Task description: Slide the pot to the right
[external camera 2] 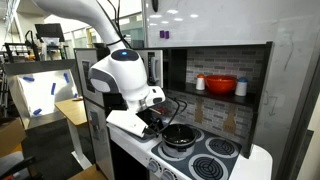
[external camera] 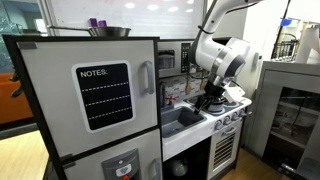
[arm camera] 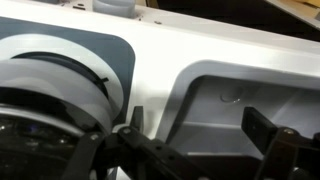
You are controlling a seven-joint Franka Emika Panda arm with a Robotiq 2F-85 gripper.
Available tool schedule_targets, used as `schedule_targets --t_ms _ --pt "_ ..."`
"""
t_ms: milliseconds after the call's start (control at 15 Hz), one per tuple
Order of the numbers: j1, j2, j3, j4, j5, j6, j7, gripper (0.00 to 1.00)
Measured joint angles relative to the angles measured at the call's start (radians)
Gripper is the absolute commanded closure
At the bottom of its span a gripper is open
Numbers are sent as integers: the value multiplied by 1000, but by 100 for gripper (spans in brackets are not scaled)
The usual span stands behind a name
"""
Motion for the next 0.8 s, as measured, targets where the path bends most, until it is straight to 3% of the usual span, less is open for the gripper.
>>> schedule_targets --t_ms 800 --pt "-51 89 30 115 280 1 -310 0"
